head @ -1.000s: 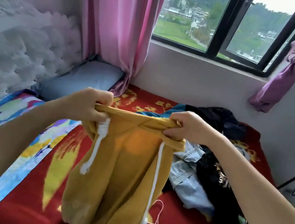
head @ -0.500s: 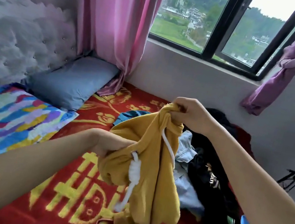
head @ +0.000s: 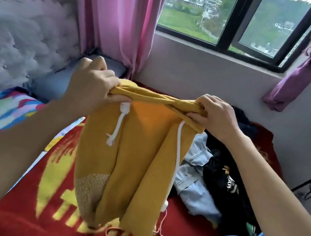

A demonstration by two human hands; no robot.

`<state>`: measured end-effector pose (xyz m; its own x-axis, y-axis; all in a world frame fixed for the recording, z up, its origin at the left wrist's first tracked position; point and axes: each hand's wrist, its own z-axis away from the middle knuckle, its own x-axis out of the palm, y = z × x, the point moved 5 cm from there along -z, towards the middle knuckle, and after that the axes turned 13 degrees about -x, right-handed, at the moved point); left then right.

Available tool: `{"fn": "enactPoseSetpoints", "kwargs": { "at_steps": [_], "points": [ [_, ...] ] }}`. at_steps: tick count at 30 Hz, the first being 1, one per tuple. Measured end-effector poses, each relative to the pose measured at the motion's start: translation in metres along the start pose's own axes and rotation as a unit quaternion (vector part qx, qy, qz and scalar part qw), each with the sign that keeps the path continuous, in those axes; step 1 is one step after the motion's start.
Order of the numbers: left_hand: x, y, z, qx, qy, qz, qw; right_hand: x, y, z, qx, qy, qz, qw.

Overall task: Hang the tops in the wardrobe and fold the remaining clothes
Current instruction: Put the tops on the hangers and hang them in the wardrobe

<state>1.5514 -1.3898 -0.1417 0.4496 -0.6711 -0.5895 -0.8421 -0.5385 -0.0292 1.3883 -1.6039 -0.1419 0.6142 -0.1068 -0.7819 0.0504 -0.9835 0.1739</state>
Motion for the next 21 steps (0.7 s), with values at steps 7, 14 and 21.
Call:
{"fn": "enactPoseSetpoints", "kwargs": {
  "at_steps": [7,14,21],
  "points": [
    [0.078,0.012,0.129,-0.047,-0.372,-0.106,0.921,0.155,-0.042,0.092,-0.064,-0.153,-0.074,0.983],
    [0.147,0.038,0.263,-0.184,-0.607,-0.108,0.765,0.276,-0.093,0.214,0.255,-0.340,-0.403,0.811],
    [0.150,0.048,0.332,-0.216,-0.565,-0.050,0.794,0.318,-0.083,0.398,0.476,-0.470,-0.319,0.671]
  ]
}}
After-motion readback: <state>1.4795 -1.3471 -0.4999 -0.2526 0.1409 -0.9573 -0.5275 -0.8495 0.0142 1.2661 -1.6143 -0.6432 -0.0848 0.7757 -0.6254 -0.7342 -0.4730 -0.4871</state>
